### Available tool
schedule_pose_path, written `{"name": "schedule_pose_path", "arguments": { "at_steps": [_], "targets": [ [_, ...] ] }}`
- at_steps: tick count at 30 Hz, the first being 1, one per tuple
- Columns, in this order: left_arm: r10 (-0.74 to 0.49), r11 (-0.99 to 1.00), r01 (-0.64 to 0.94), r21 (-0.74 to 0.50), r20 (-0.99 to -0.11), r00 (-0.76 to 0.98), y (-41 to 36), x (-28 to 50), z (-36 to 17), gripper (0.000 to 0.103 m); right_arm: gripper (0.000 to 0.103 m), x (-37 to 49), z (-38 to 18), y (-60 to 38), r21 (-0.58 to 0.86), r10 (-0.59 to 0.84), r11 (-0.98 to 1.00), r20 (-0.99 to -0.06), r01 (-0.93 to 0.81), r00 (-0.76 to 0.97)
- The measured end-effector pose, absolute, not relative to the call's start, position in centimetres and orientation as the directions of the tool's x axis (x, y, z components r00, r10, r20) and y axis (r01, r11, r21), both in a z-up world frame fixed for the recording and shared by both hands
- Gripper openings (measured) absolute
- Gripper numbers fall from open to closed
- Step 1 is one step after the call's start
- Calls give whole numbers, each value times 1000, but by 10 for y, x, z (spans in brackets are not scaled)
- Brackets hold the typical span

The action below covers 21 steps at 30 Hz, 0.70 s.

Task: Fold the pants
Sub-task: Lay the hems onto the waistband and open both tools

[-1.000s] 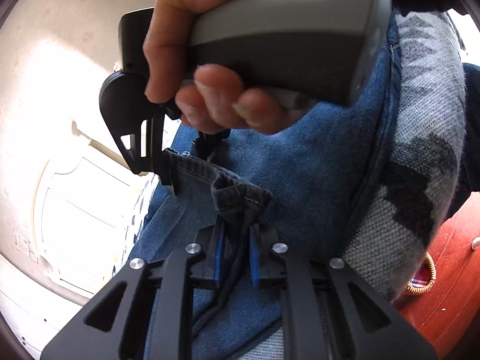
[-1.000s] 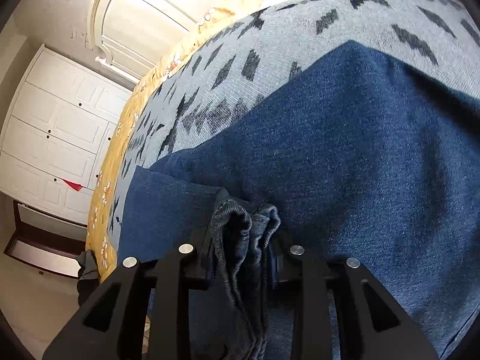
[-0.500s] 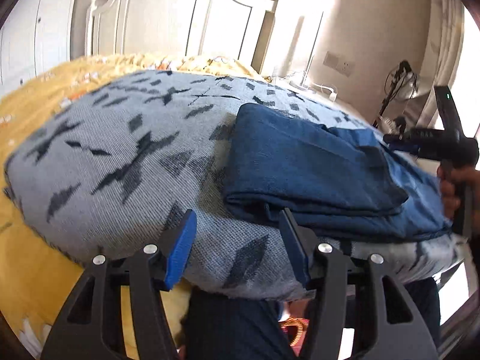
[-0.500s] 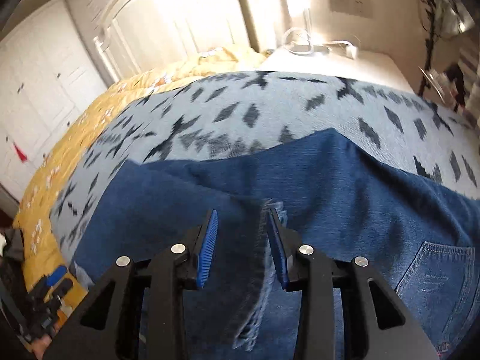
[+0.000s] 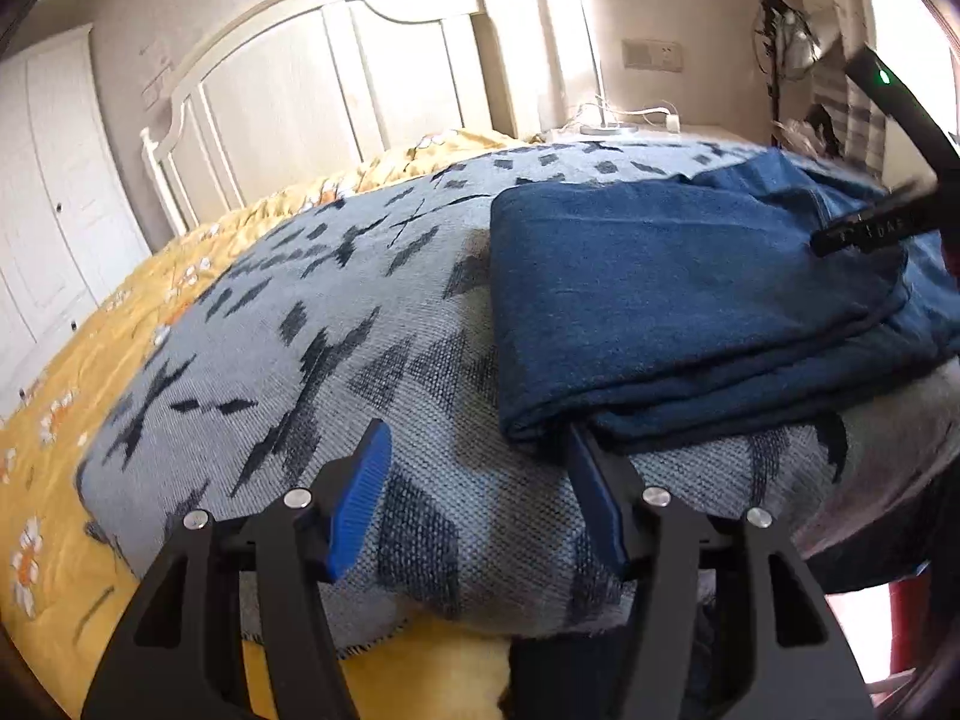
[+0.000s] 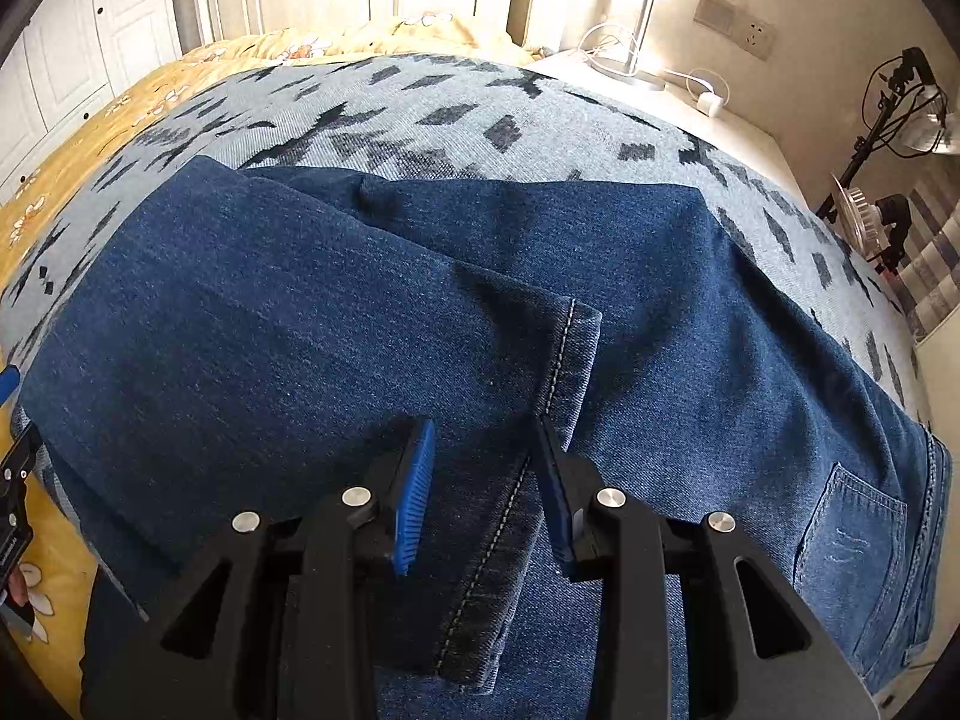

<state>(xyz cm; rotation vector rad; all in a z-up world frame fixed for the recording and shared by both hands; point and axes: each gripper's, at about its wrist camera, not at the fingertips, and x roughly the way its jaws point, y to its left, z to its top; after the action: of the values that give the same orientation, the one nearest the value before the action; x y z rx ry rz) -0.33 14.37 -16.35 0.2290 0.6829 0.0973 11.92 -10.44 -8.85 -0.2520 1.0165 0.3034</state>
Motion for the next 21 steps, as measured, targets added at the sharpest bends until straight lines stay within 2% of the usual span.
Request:
{"name": "schedule_pose_path", "arguments": {
  "at_steps": [2, 4, 5, 6, 10, 12, 16, 17, 18, 19, 21],
  "targets": [
    [182, 957, -3, 290, -593, 785, 139, -1, -163, 61, 34, 119, -89, -103, -74, 122, 930, -861, -359, 493],
    [167, 979, -52, 196, -635, 754, 157, 6, -163, 61, 34, 118, -89, -103, -76, 119, 930, -862, -359, 493],
    [162, 984, -70, 165, -649, 743, 167, 6, -162, 67, 34, 118, -89, -104, -72, 124, 930, -863, -360, 491],
    [174, 981, -74, 178, -648, 741, 172, 4, -161, 71, 34, 118, -89, -105, -65, 129, 930, -863, -361, 488],
    [272, 951, -102, 291, -637, 721, 172, -11, -158, 69, 34, 120, -89, -108, -58, 138, 929, -862, -365, 488],
    [246, 965, -120, 235, -639, 729, 179, -20, -148, 69, 34, 119, -89, -107, -67, 130, 930, -861, -362, 493],
    [64, 998, -59, 28, -586, 808, 171, -19, -109, 68, 34, 116, -90, -105, -78, 120, 934, -852, -349, 509],
    [16, 1000, -28, -12, -578, 816, 164, -9, -103, 54, 34, 115, -90, -106, -75, 121, 935, -850, -345, 512],
    [-26, 999, -4, -49, -582, 813, 158, 3, -102, 35, 35, 114, -91, -106, -76, 121, 936, -847, -344, 518],
    [-66, 996, 22, -82, -592, 803, 152, 16, -104, 29, 35, 113, -91, -106, -78, 122, 936, -843, -343, 524],
    [-104, 994, 68, -81, -640, 761, 143, 40, -121, 27, 36, 112, -91, -107, -71, 129, 938, -838, -340, 530]
  ]
}}
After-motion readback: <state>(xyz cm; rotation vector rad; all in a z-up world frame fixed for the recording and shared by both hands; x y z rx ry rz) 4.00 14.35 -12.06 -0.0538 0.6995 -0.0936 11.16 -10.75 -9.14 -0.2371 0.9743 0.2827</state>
